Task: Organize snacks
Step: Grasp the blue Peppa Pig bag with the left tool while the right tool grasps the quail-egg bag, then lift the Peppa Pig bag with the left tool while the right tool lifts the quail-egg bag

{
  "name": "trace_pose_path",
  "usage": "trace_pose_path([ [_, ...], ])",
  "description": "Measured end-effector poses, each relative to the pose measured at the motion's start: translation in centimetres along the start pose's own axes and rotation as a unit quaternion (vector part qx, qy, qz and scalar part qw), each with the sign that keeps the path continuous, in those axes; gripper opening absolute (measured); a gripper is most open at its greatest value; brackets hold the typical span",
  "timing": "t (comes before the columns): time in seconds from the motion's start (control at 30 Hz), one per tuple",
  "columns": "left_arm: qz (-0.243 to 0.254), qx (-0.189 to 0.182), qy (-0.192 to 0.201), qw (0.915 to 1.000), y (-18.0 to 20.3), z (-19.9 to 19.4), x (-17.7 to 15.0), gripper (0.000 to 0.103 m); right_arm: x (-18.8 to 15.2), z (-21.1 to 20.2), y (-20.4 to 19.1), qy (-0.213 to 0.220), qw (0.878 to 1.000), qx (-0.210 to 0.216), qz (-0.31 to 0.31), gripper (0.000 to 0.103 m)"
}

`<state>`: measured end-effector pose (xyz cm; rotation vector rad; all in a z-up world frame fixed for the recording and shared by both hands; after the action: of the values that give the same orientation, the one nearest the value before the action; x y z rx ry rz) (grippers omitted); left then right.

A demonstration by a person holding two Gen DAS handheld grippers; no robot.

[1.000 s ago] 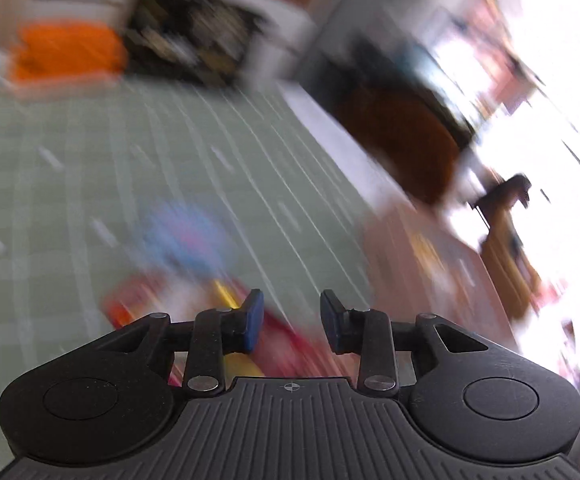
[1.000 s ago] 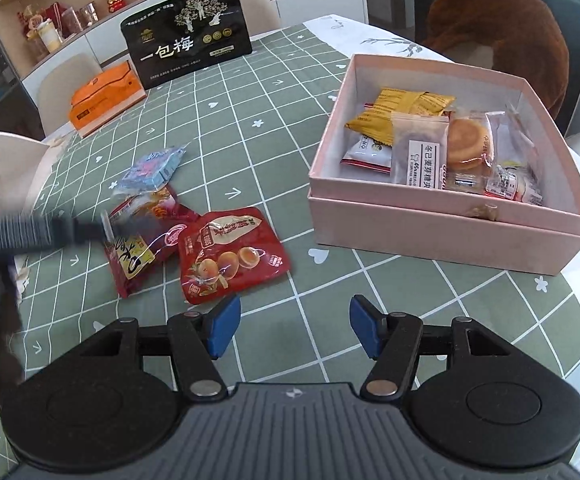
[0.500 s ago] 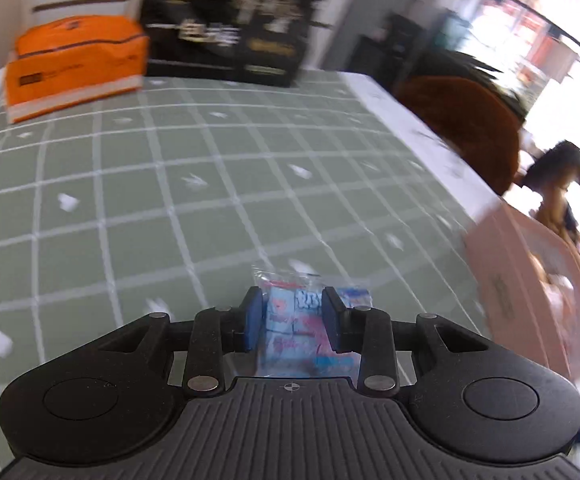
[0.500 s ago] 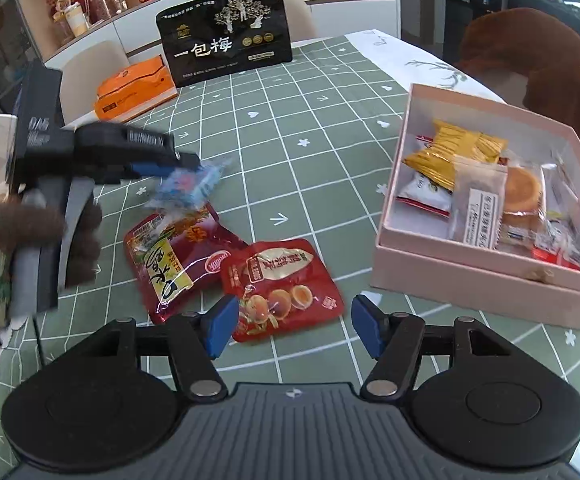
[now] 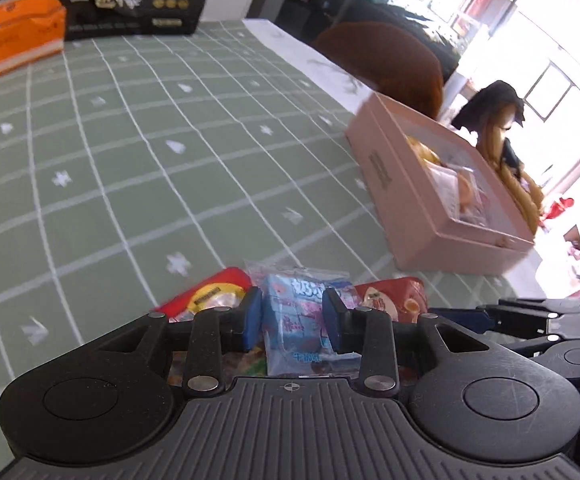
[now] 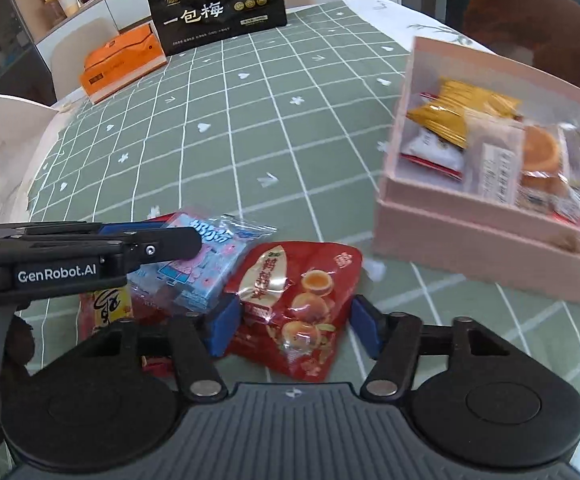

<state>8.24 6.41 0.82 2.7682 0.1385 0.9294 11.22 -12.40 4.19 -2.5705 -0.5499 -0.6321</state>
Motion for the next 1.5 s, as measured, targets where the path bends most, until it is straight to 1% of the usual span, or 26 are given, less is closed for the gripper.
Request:
trace_pose_path([
  [0.07, 0.008, -0.005, -0.006, 0.9999, 0.8, 0.0, -0.3, 0.037, -1.1, -1.2, 0.8, 0.002, 1.0, 0.003, 0.014, 0.055],
  [0.1, 0.017, -0.007, -0.006, 0.9998, 1.3, -0.1, -0.5, 0.036, -1.6, -1.8, 1.2, 0.003, 1.0, 0.004, 0.019, 0.05],
  [0.13, 0.023, -0.011, -0.01, 0.9996, 1.7, -0.1, -0.7, 0.036, -2.1, -2.4, 1.6, 0.003, 1.0, 0.004, 0.024, 0.043],
  [0.17, 0.027, -0.017, -0.015, 0.9994, 2.1, -0.1, -0.9, 0.036, -2.6, -2.9, 2.1, 0.001, 1.0, -0.001, 0.029, 0.04],
  [0.27, 0.042, -0.029, -0.023, 0.9985, 3.2, 0.1, -1.5, 0.037, -3.9, -4.7, 3.4, 0.01, 0.999, -0.032, 0.035, 0.04],
  [0.33, 0.048, -0.01, -0.011, 0.9987, 3.6, -0.3, -1.7, 0.038, -4.6, -5.6, 4.2, 0.015, 0.998, -0.058, 0.038, 0.04],
  [0.4, 0.054, 0.028, 0.012, 0.9981, 3.6, -0.9, -1.6, 0.038, -5.0, -6.3, 4.7, 0.023, 0.996, -0.082, 0.04, 0.042],
  [0.43, 0.051, 0.043, 0.018, 0.9976, 3.4, -1.1, -1.5, 0.037, -5.2, -6.7, 4.8, 0.027, 0.995, -0.093, 0.04, 0.043],
  [0.47, 0.042, 0.05, 0.019, 0.9977, 3.1, -1.2, -1.3, 0.037, -5.3, -6.9, 4.8, 0.031, 0.994, -0.101, 0.039, 0.046],
  [0.53, 0.028, 0.049, 0.013, 0.9983, 2.6, -1.3, -1.0, 0.037, -5.2, -7.1, 4.6, 0.038, 0.993, -0.105, 0.034, 0.063],
  [0.63, 0.031, 0.027, 0.007, 0.9991, 3.0, -1.7, -1.0, 0.037, -4.8, -6.7, 3.5, 0.045, 0.995, -0.089, 0.009, 0.069],
  [0.7, 0.043, 0.016, 0.005, 0.9989, 3.9, -2.0, -1.2, 0.037, -4.3, -5.4, 2.4, 0.033, 0.996, -0.074, -0.024, 0.07],
  [0.77, 0.062, 0.017, 0.01, 0.9979, 5.0, -2.3, -1.3, 0.038, -4.0, -3.7, 1.7, 0.015, 0.995, -0.079, -0.051, 0.071],
  [0.8, 0.071, 0.019, 0.013, 0.9972, 5.5, -2.4, -1.3, 0.038, -4.0, -3.1, 1.6, 0.013, 0.994, -0.086, -0.059, 0.077],
  [0.83, 0.082, 0.025, 0.017, 0.9962, 6.1, -2.5, -1.5, 0.038, -4.0, -2.8, 1.5, 0.017, 0.994, -0.092, -0.062, 0.077],
  [0.93, 0.132, 0.051, 0.03, 0.9895, 8.1, -2.6, -2.4, 0.038, -3.9, -3.0, 2.1, 0.028, 0.992, -0.119, -0.038, 0.075],
  [0.97, 0.153, 0.057, 0.035, 0.986, 8.9, -2.6, -2.9, 0.038, -4.0, -3.3, 2.6, 0.035, 0.991, -0.127, -0.025, 0.075],
  [1.07, 0.223, 0.07, 0.04, 0.9716, 11.4, -2.0, -4.8, 0.039, -4.7, -4.4, 4.6, 0.043, 0.989, -0.138, 0.018, 0.075],
  [1.1, 0.236, 0.076, 0.038, 0.968, 11.8, -1.7, -5.3, 0.042, -5.0, -4.7, 5.2, 0.044, 0.989, -0.14, 0.031, 0.075],
  [1.13, 0.243, 0.083, 0.039, 0.9657, 12.2, -1.6, -5.7, 0.042, -5.5, -4.9, 5.9, 0.043, 0.988, -0.139, 0.043, 0.077],
  [1.2, 0.245, 0.093, 0.046, 0.9639, 12.4, -1.4, -5.9, 0.042, -6.2, -5.4, 7.1, 0.047, 0.987, -0.141, 0.067, 0.08],
  [1.27, 0.245, 0.101, 0.045, 0.9632, 12.5, -1.2, -5.5, 0.042, -6.5, -5.7, 7.6, 0.051, 0.985, -0.148, 0.071, 0.082],
  [1.37, 0.247, 0.115, 0.034, 0.9615, 12.4, -0.5, -4.8, 0.045, -7.3, -5.9, 7.6, 0.065, 0.983, -0.153, 0.073, 0.086],
  [1.4, 0.249, 0.114, 0.027, 0.9614, 12.5, -0.2, -4.6, 0.045, -7.5, -5.8, 7.7, 0.071, 0.983, -0.156, 0.073, 0.088],
  [1.47, 0.252, 0.101, 0.018, 0.9623, 12.7, 0.0, -4.5, 0.052, -7.9, -5.7, 7.7, 0.084, 0.98, -0.162, 0.077, 0.091],
  [1.5, 0.251, 0.093, 0.013, 0.9634, 12.8, 0.1, -4.4, 0.059, -8.1, -5.7, 7.6, 0.089, 0.979, -0.165, 0.078, 0.093],
])
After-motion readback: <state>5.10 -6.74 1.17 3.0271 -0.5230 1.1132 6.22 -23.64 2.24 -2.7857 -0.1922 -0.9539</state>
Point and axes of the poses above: each gripper's, at about its wrist camera, not at the fingertips, and z roughly the way its jaws point, y to its right, x to its top, the point moved 1 cm from there along z, roughly the way its jaws point, and after that the axes turned 10 degrees about x, right-handed, at the moved point
